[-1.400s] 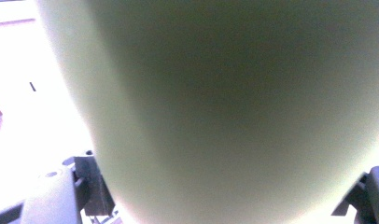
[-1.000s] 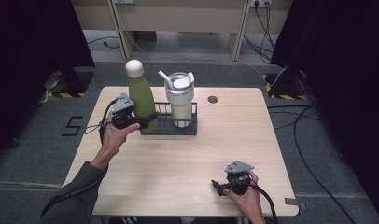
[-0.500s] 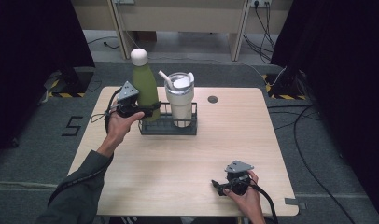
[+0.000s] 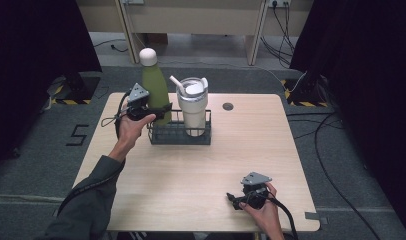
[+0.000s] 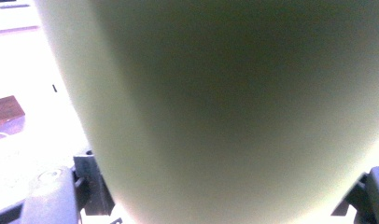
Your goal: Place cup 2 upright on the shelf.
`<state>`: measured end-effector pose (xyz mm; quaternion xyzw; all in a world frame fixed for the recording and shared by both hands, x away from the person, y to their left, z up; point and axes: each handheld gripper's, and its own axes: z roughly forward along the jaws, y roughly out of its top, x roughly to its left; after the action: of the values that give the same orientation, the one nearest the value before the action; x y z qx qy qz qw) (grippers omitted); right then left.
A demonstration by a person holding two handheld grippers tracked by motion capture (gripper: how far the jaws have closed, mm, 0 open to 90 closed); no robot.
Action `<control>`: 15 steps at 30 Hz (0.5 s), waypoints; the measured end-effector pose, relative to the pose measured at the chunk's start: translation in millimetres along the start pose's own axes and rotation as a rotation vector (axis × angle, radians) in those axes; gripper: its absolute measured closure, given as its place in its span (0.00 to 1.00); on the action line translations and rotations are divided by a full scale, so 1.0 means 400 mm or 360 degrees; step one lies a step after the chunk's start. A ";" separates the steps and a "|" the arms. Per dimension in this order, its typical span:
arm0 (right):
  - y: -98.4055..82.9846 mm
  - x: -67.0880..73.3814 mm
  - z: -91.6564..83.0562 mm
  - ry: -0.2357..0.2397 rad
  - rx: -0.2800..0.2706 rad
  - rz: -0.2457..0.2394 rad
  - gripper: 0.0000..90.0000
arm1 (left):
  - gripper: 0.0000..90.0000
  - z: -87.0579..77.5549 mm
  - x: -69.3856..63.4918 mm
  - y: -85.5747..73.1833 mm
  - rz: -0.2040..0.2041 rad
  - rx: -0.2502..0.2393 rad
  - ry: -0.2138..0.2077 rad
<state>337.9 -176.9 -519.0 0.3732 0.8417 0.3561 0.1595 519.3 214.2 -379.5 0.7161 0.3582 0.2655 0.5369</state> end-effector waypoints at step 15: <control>0.000 0.000 0.000 0.0000 0.0001 -0.0001 0.14 | 0.23 0.048 0.020 -0.040 -0.0038 0.0014 0.0036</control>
<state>337.9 -177.0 -519.0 0.3729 0.8419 0.3558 0.1597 535.1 212.1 -400.1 0.7111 0.3740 0.2656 0.5329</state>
